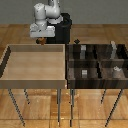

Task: Place the loaf of bread into the appropriate compartment.

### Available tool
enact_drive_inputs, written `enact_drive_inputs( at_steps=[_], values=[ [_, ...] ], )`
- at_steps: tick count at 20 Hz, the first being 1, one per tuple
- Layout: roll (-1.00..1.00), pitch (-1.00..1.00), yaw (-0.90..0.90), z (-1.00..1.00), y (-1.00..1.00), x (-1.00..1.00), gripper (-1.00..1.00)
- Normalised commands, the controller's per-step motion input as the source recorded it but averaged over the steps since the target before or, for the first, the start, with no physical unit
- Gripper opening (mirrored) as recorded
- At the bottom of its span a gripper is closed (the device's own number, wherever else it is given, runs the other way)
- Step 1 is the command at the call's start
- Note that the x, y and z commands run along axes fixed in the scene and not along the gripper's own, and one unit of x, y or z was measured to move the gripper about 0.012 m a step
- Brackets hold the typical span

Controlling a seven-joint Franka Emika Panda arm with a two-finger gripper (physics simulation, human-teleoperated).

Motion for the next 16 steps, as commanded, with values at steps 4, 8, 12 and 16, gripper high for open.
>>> enact_drive_inputs(
  at_steps=[4,8,12,16],
  values=[
    [0.0,0.0,0.0,0.0,1.0,0.0,-1.0],
    [0.0,0.0,0.0,0.0,1.0,0.0,-1.0],
    [0.0,0.0,0.0,0.0,1.0,0.0,-1.0],
    [0.0,0.0,0.0,0.0,1.0,0.0,-1.0]
  ],
)
